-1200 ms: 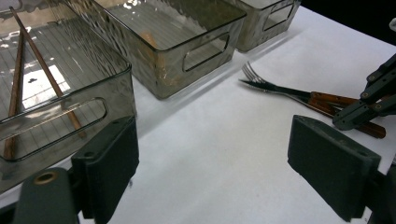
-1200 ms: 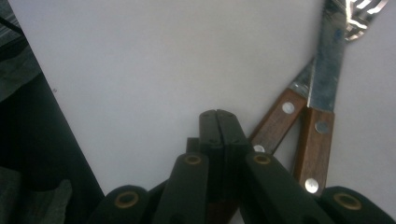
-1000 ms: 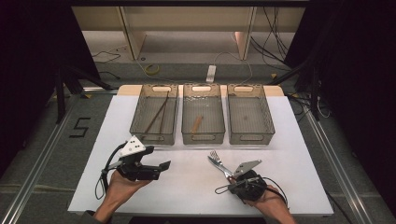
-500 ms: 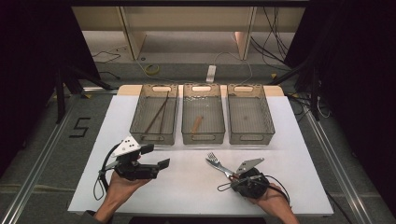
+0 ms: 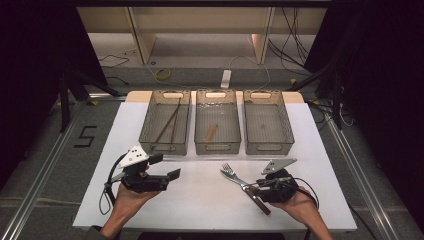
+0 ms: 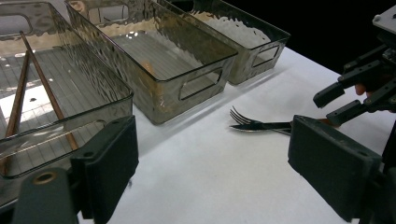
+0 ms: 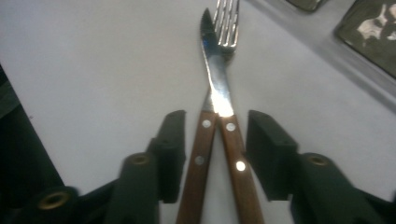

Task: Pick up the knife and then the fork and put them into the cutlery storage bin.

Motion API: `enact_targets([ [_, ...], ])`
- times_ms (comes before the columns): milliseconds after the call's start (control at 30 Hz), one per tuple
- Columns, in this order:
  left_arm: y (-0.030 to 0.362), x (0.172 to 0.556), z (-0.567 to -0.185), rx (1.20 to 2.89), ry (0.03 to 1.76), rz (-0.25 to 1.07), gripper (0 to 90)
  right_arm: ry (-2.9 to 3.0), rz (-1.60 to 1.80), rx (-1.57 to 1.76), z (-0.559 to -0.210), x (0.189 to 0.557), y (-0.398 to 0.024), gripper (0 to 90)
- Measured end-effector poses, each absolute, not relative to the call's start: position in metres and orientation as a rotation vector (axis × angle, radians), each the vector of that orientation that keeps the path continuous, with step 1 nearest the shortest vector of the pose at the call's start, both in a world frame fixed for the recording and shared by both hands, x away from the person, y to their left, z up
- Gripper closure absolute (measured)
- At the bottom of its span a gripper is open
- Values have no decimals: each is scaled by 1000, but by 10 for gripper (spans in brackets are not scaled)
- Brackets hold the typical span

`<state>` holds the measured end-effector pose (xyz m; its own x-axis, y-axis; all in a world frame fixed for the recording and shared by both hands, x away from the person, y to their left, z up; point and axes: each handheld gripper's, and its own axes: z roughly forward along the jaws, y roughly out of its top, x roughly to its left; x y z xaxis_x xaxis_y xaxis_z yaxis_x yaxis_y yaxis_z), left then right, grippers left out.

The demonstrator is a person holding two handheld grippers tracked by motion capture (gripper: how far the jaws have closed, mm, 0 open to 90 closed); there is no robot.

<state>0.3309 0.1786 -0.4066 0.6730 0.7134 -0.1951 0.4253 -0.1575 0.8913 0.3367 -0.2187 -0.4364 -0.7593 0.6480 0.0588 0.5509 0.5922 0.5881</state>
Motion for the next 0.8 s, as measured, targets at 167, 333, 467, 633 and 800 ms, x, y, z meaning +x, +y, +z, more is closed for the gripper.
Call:
enact_targets([
  [167,181,330,-406,1773,904,330,157,2683,866,1029,-434,344,-223,427],
  [333,181,330,-406,1769,906,327,155,2685,814,1059,-439,354,-226,365],
  [467,182,330,-406,1774,911,330,155,2717,740,1049,-444,358,-222,365],
  [633,185,329,-405,1767,919,330,155,2746,662,1034,-449,360,-218,419],
  [800,186,328,-405,1768,925,335,155,2765,610,1021,-453,363,-214,471],
])
